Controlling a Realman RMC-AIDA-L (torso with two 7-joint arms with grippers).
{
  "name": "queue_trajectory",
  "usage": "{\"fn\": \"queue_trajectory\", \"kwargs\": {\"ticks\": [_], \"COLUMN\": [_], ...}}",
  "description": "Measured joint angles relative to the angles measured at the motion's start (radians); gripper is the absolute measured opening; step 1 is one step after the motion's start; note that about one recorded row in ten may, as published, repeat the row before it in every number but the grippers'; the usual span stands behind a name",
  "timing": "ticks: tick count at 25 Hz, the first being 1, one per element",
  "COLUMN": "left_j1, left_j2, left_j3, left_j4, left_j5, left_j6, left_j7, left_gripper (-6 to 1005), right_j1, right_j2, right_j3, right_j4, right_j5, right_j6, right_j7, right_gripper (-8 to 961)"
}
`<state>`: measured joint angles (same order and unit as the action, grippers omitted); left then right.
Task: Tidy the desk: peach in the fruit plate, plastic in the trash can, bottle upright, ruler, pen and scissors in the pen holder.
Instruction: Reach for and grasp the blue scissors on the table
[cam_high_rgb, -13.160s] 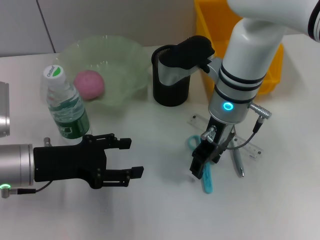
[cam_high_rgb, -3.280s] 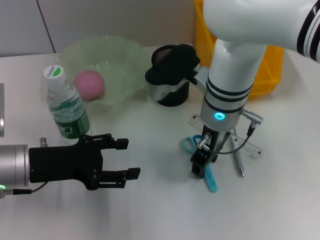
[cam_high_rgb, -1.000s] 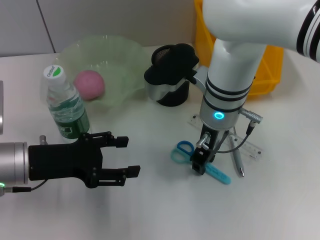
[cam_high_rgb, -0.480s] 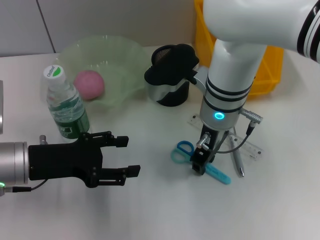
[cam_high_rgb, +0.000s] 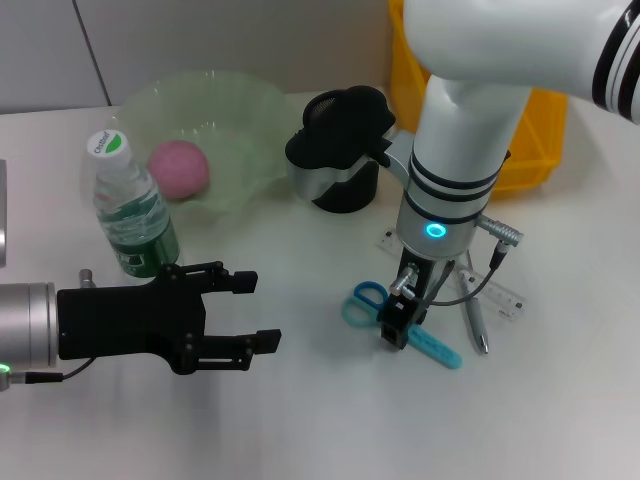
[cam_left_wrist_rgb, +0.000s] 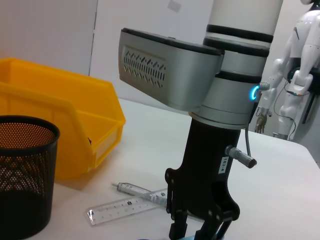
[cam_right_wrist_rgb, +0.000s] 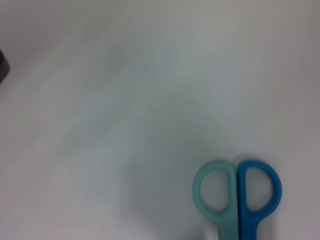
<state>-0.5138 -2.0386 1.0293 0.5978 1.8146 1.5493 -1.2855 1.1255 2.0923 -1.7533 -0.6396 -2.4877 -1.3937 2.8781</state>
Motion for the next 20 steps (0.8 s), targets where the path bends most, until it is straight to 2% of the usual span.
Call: {"fn": "queue_trajectory", "kwargs": {"ticks": [20], "left_j1": [0.0], "left_j2": [0.002], "left_j3": [0.0], "left_j4": [0.002], "left_j5": [0.002], "left_j6": [0.0], "left_j7": [0.0], "left_gripper": [802], "right_j1": [0.001], "right_j2": [0.0], "right_j3": [-0.022], "right_j4": [0.001], "right_j5": [0.001], "right_j6": [0.004], "right_j7": [0.001], "right_gripper": [352]}}
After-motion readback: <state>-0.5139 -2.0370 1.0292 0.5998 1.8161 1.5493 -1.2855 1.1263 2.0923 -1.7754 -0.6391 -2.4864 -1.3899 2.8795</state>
